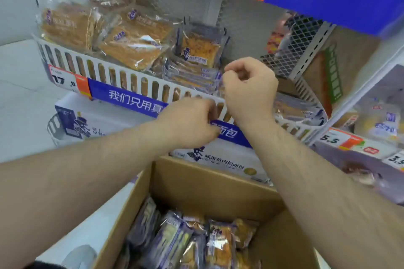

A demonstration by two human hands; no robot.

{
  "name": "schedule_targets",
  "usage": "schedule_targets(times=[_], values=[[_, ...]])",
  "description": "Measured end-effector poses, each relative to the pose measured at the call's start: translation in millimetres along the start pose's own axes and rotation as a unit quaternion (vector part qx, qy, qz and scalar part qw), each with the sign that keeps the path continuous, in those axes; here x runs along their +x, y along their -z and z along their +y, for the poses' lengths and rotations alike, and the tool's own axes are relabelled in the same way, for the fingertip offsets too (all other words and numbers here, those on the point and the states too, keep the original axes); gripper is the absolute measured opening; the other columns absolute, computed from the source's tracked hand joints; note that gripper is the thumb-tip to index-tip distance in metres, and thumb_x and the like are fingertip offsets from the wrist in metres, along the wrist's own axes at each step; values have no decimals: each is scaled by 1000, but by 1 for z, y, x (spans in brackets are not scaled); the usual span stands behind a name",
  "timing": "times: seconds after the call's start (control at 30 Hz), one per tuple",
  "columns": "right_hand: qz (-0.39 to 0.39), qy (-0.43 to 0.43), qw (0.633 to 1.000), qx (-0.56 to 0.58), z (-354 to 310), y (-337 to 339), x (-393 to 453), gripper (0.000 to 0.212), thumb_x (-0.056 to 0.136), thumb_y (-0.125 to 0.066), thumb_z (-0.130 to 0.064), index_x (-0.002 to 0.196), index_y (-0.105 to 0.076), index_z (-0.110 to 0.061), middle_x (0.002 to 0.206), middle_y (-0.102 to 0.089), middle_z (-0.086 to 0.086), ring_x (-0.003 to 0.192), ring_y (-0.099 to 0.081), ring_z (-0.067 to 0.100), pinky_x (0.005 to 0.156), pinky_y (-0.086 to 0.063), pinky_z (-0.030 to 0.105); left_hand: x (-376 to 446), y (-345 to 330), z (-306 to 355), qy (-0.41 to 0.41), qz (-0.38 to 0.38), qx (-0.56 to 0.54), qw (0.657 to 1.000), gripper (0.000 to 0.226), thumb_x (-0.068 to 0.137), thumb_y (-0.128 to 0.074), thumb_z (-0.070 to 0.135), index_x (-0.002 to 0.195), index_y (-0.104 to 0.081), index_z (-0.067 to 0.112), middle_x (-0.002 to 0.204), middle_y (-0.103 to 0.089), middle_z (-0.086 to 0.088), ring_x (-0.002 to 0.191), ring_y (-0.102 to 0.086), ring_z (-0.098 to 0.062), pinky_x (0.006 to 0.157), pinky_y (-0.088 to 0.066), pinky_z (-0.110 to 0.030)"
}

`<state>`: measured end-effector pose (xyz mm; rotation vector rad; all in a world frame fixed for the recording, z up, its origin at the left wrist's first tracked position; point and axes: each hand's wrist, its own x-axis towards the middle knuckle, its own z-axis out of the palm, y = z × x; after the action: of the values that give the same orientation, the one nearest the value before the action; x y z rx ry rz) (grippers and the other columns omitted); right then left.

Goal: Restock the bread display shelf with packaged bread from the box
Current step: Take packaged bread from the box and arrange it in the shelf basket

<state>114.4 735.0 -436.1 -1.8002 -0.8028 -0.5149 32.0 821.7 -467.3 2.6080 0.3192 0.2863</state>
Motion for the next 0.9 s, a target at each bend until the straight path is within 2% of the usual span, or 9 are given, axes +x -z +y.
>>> schedule_targets(times=[0.13,0.27,0.37,0.5,0.57,0.63,0.7,0.8,0.9], values=[[22,-71,996,46,18,20,-74,28,79,-58,-6,65,-56,-30,60,-53,-17,59,-52,-6,56,-39,7,-41,-19,7,49,-186,54,980,18,85,-59,32,102,-61,25,100,-64,3,94,-60,-18,85,-55,-36],[-112,-281,953,-23,63,18,-154,31,87,-60,-7,69,-61,-32,70,-60,-15,67,-53,-3,57,-38,4,-58,-30,-1,80,-291,73,951,25,89,-58,34,103,-66,15,103,-68,-4,94,-64,-22,77,-52,-33],[-210,-412,884,-76,99,3,-214,20,89,-57,-11,78,-70,-20,77,-65,-10,74,-57,7,63,-42,15,-57,-31,-9,92,-324,75,939,32,91,-57,36,111,-69,13,106,-70,-5,95,-65,-23,73,-47,-30],[-301,-588,746,-84,138,-36,-289,10,84,-59,-14,88,-68,-14,78,-66,2,73,-61,22,62,-49,29,-48,-31,-27,103,-341,66,932,40,93,-56,37,119,-67,9,121,-67,-10,99,-62,-24,79,-45,-32],[-302,-645,700,-60,145,-57,-308,26,81,-68,-20,104,-67,-7,89,-70,8,86,-67,29,79,-58,38,-44,-31,-39,111,-352,70,927,32,93,-55,37,111,-66,12,127,-65,-10,110,-62,-25,90,-47,-35],[-277,-700,658,-30,146,-74,-316,46,82,-77,-27,116,-60,-1,106,-68,12,100,-65,32,88,-53,37,-44,-29,-50,121,-358,66,924,22,93,-56,38,105,-62,21,130,-63,-6,110,-58,-22,95,-45,-35],[-244,-743,623,16,147,-89,-320,57,79,-82,-31,121,-55,-3,120,-65,13,101,-62,31,85,-49,37,-46,-28,-60,135,-357,50,923,27,93,-58,38,116,-63,24,130,-59,3,115,-53,-18,104,-43,-37],[-231,-764,600,56,148,-107,-321,56,72,-87,-31,115,-62,-6,116,-66,12,91,-59,25,74,-44,35,-48,-28,-70,149,-360,21,921,25,93,-59,38,116,-61,28,124,-56,9,115,-50,-15,102,-41,-35],[-230,-760,604,62,153,-116,-318,35,85,-75,-20,113,-61,-5,113,-65,11,97,-58,27,86,-49,40,-49,-27,-76,150,-377,25,914,30,94,-59,40,121,-60,28,119,-54,10,114,-49,-13,100,-40,-32]])
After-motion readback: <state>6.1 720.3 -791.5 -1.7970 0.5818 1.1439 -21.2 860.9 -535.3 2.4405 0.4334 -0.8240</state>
